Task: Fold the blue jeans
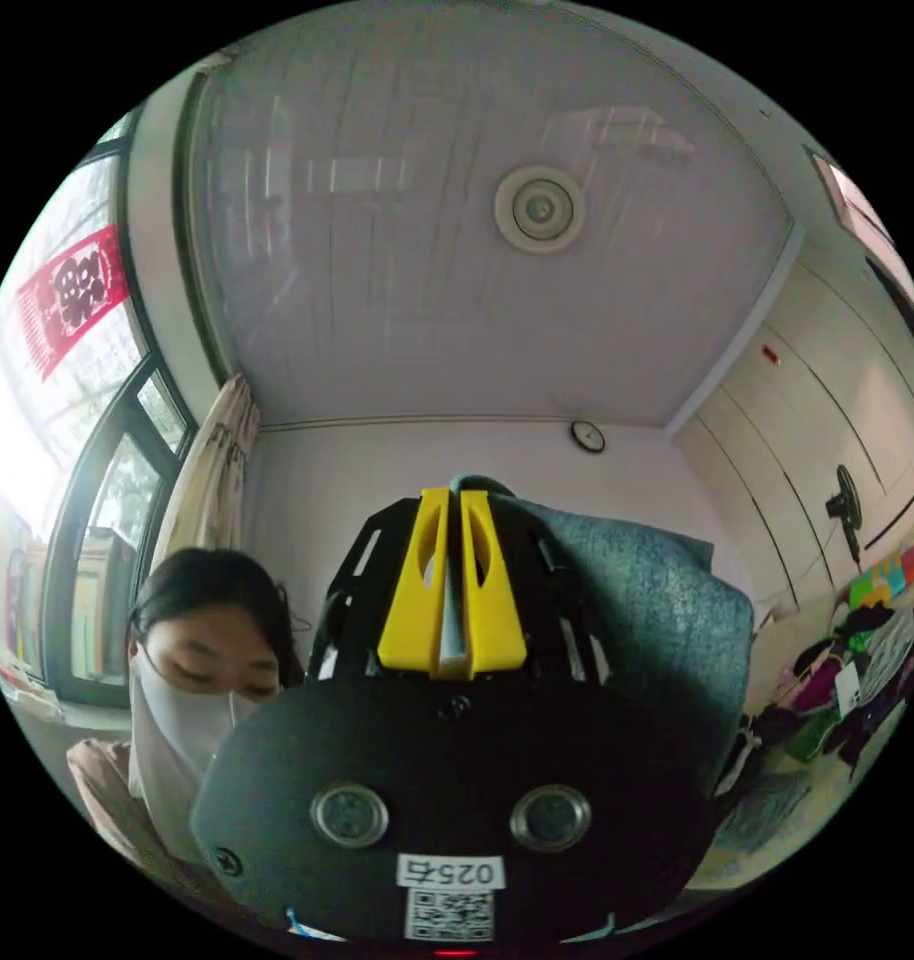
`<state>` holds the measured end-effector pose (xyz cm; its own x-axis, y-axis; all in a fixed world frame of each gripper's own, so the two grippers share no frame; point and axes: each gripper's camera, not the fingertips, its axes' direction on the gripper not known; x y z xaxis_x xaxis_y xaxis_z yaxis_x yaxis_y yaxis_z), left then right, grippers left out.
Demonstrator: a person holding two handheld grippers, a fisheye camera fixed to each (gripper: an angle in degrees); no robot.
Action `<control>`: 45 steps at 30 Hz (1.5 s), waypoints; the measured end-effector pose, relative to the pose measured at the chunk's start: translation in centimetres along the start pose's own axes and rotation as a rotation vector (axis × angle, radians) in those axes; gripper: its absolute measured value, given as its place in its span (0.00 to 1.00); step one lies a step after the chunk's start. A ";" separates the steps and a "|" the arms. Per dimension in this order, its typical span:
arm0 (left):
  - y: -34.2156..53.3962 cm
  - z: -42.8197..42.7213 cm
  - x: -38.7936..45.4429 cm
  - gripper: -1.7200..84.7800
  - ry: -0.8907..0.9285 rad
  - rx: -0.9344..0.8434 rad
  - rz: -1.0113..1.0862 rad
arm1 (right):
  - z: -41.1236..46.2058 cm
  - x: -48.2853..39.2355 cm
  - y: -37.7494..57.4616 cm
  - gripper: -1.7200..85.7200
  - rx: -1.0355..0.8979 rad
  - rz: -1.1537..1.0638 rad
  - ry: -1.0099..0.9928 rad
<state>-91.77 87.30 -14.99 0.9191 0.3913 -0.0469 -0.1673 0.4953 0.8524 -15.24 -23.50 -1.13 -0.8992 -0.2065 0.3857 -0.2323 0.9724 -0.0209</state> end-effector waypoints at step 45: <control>12.3 51.2 2.2 0.03 0.613 -0.800 -0.382 | -36.0 -11.6 -17.1 0.13 -0.280 0.241 1.873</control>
<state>-73.55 54.54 22.01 0.6617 0.3148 -0.6805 -0.2964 0.9435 0.1482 12.51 -33.80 27.94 0.6416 0.0953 0.7611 0.0485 0.9852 -0.1643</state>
